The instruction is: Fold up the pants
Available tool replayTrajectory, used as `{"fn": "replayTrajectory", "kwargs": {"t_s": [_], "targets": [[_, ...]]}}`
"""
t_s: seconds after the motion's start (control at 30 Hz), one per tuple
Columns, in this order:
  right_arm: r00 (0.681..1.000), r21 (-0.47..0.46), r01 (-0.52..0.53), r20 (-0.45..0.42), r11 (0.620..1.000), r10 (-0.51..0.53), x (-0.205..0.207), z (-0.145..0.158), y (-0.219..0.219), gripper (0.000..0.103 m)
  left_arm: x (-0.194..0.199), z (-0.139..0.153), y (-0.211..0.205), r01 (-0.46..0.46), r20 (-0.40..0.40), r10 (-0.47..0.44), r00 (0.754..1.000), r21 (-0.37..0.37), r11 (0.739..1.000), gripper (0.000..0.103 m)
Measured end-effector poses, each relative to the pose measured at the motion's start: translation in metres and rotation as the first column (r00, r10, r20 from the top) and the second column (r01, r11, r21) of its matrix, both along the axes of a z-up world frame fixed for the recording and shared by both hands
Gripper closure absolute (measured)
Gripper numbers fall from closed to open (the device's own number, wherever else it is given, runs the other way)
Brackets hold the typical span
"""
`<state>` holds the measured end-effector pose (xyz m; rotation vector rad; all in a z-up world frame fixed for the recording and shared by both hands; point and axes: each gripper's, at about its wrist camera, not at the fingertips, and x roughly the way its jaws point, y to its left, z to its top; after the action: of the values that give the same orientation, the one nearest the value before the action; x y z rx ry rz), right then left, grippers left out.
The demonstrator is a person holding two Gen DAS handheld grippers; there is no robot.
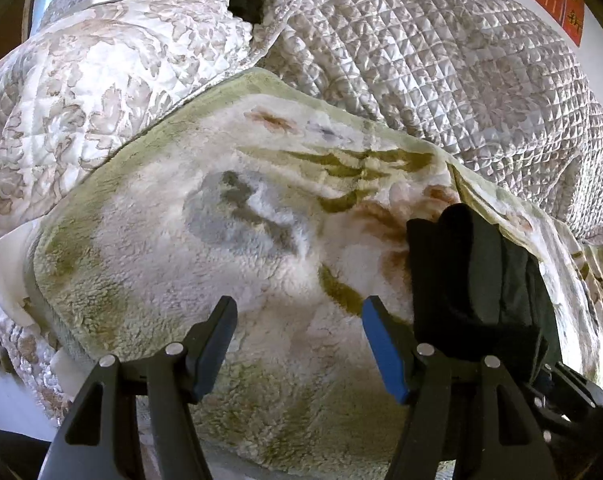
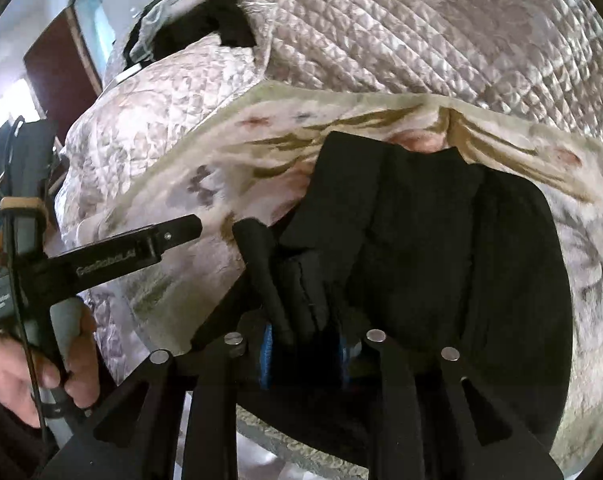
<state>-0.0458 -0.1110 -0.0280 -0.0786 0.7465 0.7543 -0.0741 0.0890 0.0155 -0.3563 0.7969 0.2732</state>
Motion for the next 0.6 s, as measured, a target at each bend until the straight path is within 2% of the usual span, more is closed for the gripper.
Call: {"fn": "replayTrajectory", "kwargs": {"t_s": [0.1, 0.2, 0.3, 0.37, 0.4, 0.43, 0.53, 0.6], "targets": [[0.998, 0.062, -0.048, -0.027, 0.997, 0.050, -0.006, 0.009, -0.004, 0.049, 0.000, 0.002, -0.001, 0.005, 0.008, -0.005, 1.000, 0.008, 1.000, 0.035], [0.992, 0.142, -0.120, -0.017, 0.983, 0.123, -0.016, 0.017, -0.010, 0.049, 0.000, 0.007, -0.003, 0.006, 0.016, -0.006, 1.000, 0.018, 1.000, 0.035], [0.996, 0.157, -0.083, -0.012, 0.984, 0.086, -0.015, 0.015, -0.022, 0.049, 0.001, 0.015, -0.006, 0.013, 0.026, -0.013, 1.000, 0.024, 1.000, 0.035], [0.996, 0.091, -0.026, -0.085, 0.996, 0.033, -0.004, 0.000, -0.026, 0.054, 0.004, 0.022, -0.010, 0.029, 0.037, -0.030, 0.999, 0.022, 0.999, 0.035], [0.991, 0.064, -0.037, -0.130, 0.997, 0.046, 0.001, -0.007, -0.026, 0.057, 0.006, 0.027, -0.013, 0.040, 0.042, -0.041, 0.998, 0.024, 0.999, 0.035], [0.985, 0.078, -0.056, -0.157, 0.995, 0.068, 0.003, -0.009, -0.029, 0.058, 0.008, 0.031, -0.016, 0.053, 0.045, -0.054, 0.998, 0.026, 0.998, 0.035], [0.985, 0.138, -0.066, -0.148, 0.988, 0.087, 0.006, 0.007, -0.045, 0.060, 0.015, 0.045, -0.028, 0.104, 0.066, -0.105, 0.992, 0.031, 0.994, 0.035], [0.994, 0.146, -0.021, -0.106, 0.989, 0.036, 0.015, 0.022, -0.062, 0.060, 0.022, 0.054, -0.037, 0.147, 0.076, -0.149, 0.986, 0.030, 0.989, 0.035]]}}
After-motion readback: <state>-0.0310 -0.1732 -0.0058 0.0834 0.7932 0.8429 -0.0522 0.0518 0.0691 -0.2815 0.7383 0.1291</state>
